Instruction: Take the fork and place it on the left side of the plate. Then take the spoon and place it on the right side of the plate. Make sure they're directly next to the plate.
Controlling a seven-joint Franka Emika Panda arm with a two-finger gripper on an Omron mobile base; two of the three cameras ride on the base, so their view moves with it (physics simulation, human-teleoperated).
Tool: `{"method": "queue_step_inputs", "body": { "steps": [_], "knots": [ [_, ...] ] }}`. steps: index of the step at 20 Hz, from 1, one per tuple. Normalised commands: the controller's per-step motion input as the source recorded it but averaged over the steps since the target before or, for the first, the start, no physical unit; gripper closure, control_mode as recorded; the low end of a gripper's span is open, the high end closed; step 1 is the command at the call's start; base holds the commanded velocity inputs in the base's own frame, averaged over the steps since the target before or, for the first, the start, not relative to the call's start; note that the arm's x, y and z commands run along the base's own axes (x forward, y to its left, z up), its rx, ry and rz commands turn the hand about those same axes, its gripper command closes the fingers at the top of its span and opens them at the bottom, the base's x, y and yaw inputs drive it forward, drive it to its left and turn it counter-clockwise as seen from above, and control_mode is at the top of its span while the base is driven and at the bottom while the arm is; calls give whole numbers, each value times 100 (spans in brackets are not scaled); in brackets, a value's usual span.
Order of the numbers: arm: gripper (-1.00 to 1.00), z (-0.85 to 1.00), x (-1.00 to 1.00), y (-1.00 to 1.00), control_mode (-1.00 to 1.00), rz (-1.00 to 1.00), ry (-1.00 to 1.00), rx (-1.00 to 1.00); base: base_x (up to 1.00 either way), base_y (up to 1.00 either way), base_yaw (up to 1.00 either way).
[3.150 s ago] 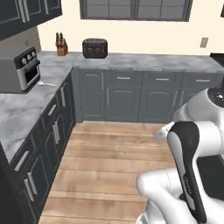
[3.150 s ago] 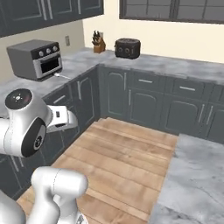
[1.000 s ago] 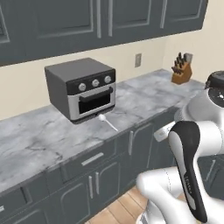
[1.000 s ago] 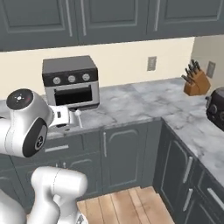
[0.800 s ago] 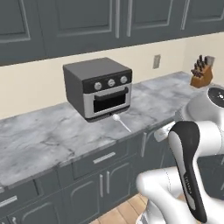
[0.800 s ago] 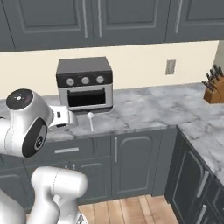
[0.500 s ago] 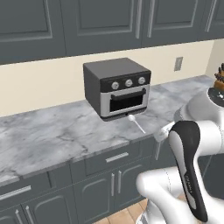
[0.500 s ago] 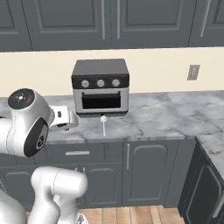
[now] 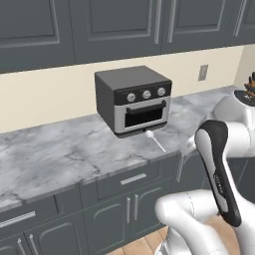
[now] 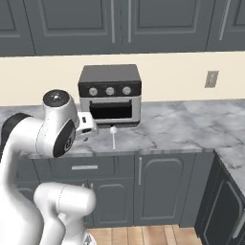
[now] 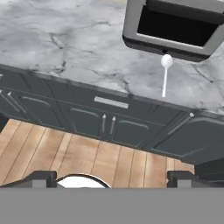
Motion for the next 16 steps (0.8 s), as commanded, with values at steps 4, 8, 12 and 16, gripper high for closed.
{"method": "queue_step_inputs", "body": {
  "steps": [4, 8, 12, 16],
  "knots": [
    [-100, -9, 59, 0, -100, -17, 30, 0, 0, 0, 0],
    [-100, -28, 70, 0, -100, -19, 29, 0, 0, 0, 0],
    [-100, -52, 71, 0, -100, -12, 19, 0, 0, 0, 0],
    [-100, -59, 59, -1, -100, -7, 6, 0, 0, 0, 0]
  ]
}}
